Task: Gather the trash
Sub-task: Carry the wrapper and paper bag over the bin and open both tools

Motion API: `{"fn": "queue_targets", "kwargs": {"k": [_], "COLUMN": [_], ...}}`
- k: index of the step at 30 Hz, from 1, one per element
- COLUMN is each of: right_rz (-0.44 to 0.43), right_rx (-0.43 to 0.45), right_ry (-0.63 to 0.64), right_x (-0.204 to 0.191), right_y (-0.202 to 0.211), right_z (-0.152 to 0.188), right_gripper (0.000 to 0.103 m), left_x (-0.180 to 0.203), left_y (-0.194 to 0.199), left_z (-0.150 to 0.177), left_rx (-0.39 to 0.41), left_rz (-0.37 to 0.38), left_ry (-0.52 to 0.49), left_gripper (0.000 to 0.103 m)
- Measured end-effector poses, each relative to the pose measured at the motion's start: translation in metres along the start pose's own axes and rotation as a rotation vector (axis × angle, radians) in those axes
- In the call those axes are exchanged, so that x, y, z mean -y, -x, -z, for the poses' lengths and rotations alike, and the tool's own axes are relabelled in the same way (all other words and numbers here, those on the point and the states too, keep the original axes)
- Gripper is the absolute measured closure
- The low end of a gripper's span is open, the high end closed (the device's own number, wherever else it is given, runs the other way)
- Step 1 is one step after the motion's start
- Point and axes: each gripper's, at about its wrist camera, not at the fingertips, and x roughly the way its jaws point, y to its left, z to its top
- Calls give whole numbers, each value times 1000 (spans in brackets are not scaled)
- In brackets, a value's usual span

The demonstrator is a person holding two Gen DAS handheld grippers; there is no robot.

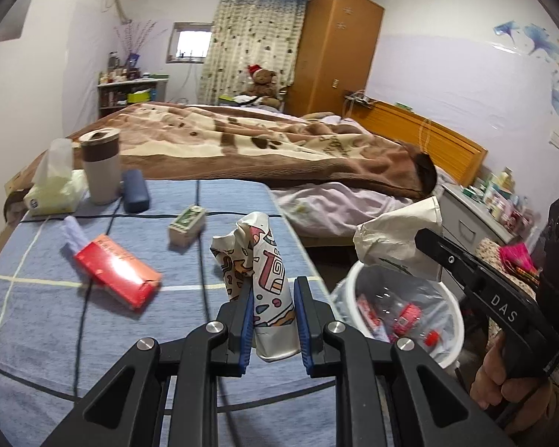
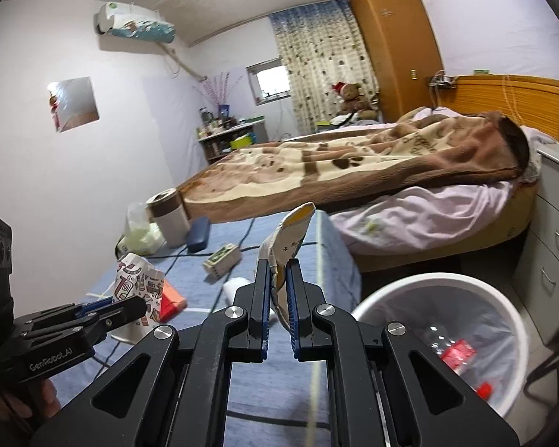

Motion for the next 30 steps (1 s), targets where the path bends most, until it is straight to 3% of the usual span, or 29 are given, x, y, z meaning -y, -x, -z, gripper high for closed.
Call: {"fn": "queue_targets", "kwargs": {"k": [13,30], "right_rz": [103,249], "right_rx": [30,-22], "right_ry": [-64,-127], "right_x": [45,98], "right_y": [26,38], "right_z": [6,18], "right_gripper": [95,94], "left_x": [64,142], "left_y": [-17,-64], "left_z": [-1,11], "left_rx": [-21,-111], "left_rz": [107,243], "left_ry": [-88,-190], "left_gripper": [82,82]}}
